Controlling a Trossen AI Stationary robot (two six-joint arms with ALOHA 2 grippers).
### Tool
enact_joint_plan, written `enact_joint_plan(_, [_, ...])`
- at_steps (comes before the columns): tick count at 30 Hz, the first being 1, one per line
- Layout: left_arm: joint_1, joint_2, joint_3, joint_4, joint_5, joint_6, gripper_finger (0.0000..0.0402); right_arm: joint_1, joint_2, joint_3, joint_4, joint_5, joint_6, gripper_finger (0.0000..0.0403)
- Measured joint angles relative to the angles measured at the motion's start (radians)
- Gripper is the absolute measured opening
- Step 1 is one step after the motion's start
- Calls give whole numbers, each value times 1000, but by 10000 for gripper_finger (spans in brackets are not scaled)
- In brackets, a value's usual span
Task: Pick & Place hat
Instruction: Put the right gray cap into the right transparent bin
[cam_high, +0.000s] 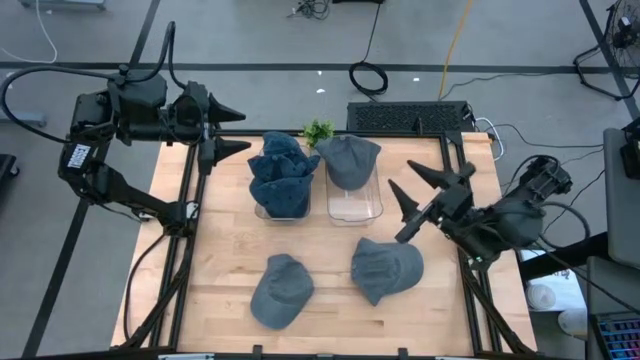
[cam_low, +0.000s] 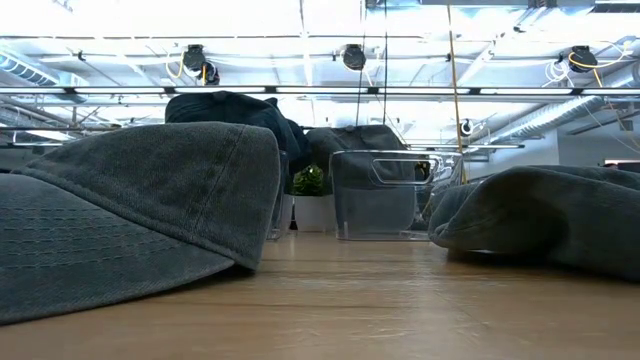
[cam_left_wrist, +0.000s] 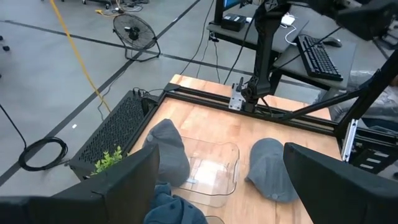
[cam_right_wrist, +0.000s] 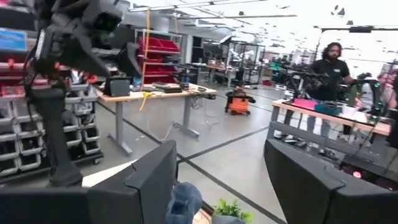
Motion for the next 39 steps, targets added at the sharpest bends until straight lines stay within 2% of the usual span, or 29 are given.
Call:
enact_joint_plan(7, [0,0,0,-4,0,-61,351,36,20,25,136,127,-188,233])
enact_joint_plan(18, [0,0,0,-96,1,-87,351,86,18,25,152,128,-245,239])
enact_joint_plan(28, [0,0,0,-124,2,-100,351,98,25,11,141,128,-242,310])
enact_joint_plan(39, [0,0,0,-124,3,-97,351,114,28,-8,88,127,-341,308])
